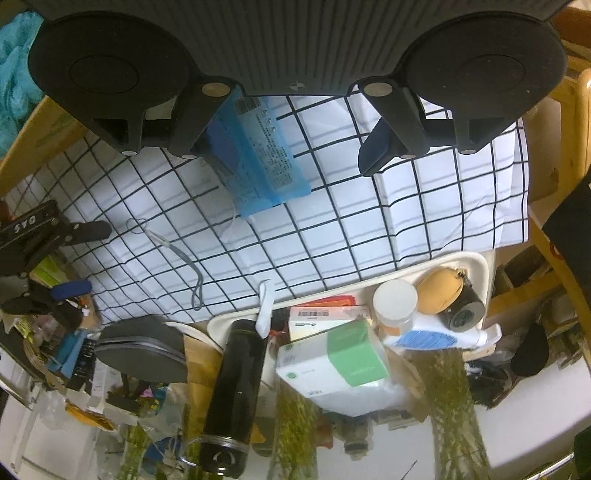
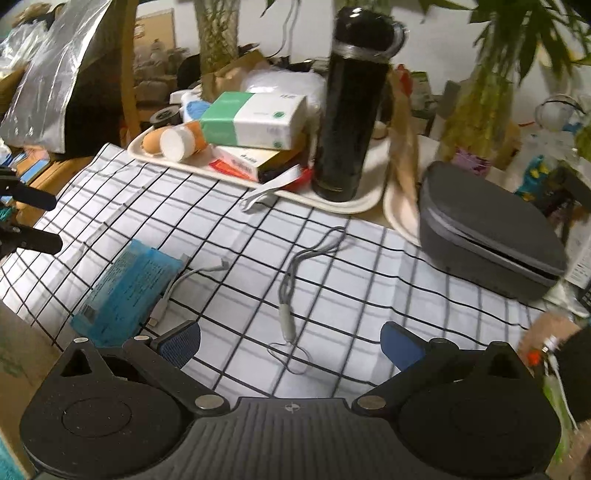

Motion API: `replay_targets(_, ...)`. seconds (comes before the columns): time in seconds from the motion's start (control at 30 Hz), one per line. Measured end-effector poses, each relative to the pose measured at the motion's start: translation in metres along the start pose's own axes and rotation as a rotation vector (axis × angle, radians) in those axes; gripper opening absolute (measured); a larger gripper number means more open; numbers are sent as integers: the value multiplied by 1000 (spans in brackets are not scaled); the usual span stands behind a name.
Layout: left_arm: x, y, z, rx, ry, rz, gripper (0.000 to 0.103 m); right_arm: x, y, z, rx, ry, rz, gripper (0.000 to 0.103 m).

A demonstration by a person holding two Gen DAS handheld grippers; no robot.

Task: Organize soft objects
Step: 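Lower the left tool onto the blue plastic packet and close on it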

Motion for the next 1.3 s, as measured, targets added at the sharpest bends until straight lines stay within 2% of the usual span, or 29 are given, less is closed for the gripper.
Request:
replay_targets(0.33,1,12,6,-118,27,-53,71,33,2,7,-39,24,47,101)
replay_targets(0.4,2,14,7,-132,30,-62,71,40,1,6,-42,36,50,95)
replay_targets(0.63,6,22,12,-158,34,-44,71,62,5,4,-78,61,66,85)
replay_targets(0.97,12,26,11,-178,61,-47,71,82,14,7,-110,96,77,57)
replay_targets(1.03,12,25,11,-179,62,-46,71,84,13,7,-105,106,75,49)
replay_targets(1.1,12,25,11,-179,63,-45,71,87,13,6,-103,132,79,27)
replay_targets(1.3,15,27,11,-181,66,-42,71,88,11,9,-47,178,76,23)
Point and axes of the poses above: each gripper's, at about its wrist camera, not at the fingertips, and x roughly the way its jaws point, y to its left, z to its top, the point moved 1 cm from there along x, roughly the way its jaws point, and after that the axes turned 11 degrees about -z, right-handed, at the moved point
